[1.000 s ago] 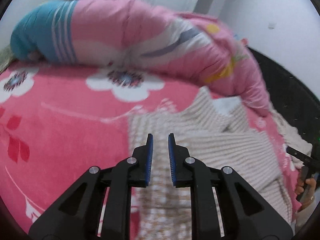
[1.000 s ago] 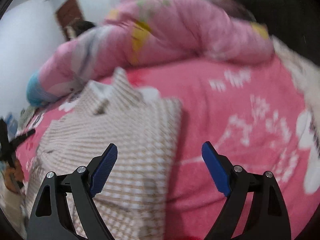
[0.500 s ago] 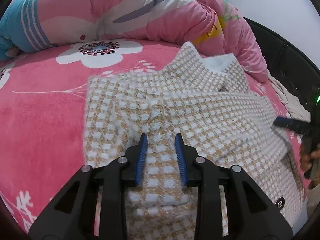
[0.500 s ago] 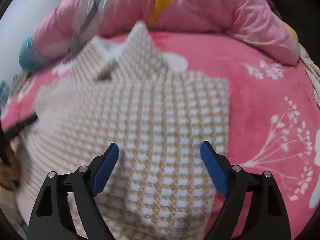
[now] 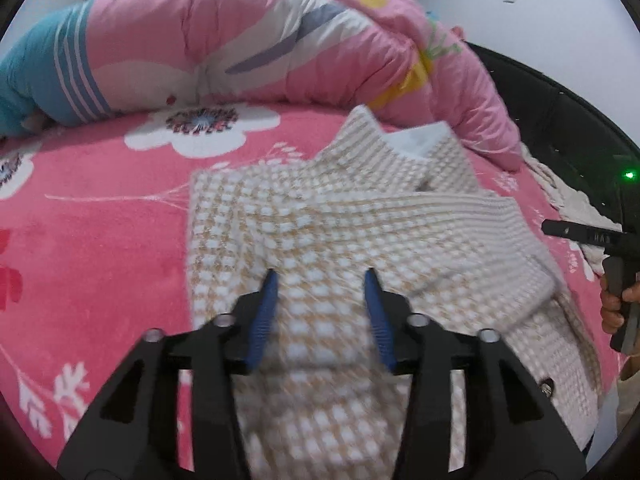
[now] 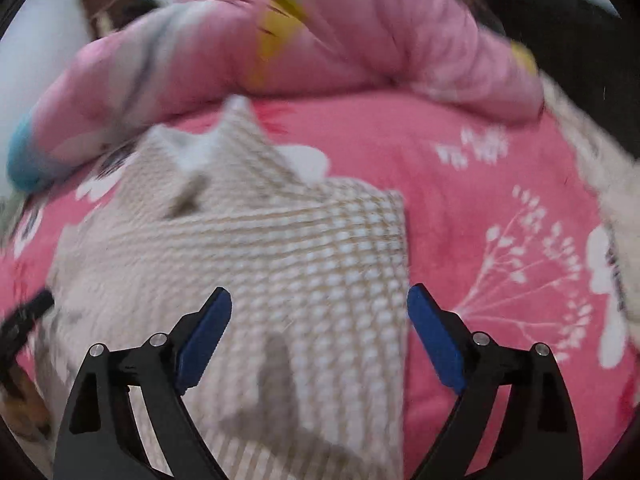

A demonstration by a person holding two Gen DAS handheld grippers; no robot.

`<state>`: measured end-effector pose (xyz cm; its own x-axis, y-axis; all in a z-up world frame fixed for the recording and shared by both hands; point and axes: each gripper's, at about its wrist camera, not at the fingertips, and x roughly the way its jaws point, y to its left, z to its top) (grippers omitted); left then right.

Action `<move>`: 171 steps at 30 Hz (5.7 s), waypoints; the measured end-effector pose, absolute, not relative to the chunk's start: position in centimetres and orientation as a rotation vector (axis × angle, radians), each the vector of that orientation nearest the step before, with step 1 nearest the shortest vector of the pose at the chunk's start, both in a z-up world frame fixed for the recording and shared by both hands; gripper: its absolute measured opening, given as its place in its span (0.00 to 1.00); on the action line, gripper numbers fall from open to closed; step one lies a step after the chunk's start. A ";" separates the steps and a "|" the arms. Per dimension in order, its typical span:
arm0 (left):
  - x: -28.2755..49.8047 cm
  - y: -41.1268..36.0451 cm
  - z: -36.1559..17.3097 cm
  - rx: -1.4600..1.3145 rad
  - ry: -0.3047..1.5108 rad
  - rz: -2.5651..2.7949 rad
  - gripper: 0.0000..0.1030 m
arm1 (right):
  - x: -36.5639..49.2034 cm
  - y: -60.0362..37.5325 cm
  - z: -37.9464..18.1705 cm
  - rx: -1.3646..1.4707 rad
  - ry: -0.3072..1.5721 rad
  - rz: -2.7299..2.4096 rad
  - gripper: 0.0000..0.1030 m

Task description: Fold large clothes

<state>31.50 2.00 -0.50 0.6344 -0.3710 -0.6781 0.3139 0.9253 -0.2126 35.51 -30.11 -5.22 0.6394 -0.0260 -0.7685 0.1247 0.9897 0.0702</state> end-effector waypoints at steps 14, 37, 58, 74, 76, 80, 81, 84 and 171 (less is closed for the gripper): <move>18.5 -0.8 -0.6 0.051 0.844 -0.306 0.77 | 21.6 -21.5 -9.3 0.146 0.911 0.032 0.89; 17.4 -2.0 -5.6 0.138 0.947 -0.160 0.92 | 15.3 -21.6 -12.8 0.235 0.883 -0.009 0.94; 17.2 -2.1 -5.7 0.140 0.918 -0.169 0.93 | 6.6 -22.7 -12.9 0.114 0.846 -0.002 0.94; 15.6 -1.3 -4.1 0.099 0.870 -0.218 0.92 | 7.3 -22.4 -12.9 0.121 0.883 -0.004 0.94; 13.9 -1.0 -3.4 0.082 0.835 -0.247 0.92 | 7.4 -22.3 -12.9 0.121 0.883 -0.005 0.94; 10.2 -0.5 -2.6 0.101 0.792 -0.287 0.92 | 7.3 -22.6 -12.9 0.121 0.880 -0.004 0.94; 9.1 -0.4 -2.6 0.110 0.786 -0.292 0.92 | 7.3 -22.6 -13.0 0.121 0.879 -0.003 0.94; 6.3 0.3 -3.0 0.126 0.777 -0.296 0.92 | 7.3 -22.7 -13.0 0.120 0.875 -0.003 0.94; 0.5 9.4 -13.5 -0.146 1.014 -0.425 0.23 | -6.5 -30.0 -18.4 0.444 1.094 0.030 0.09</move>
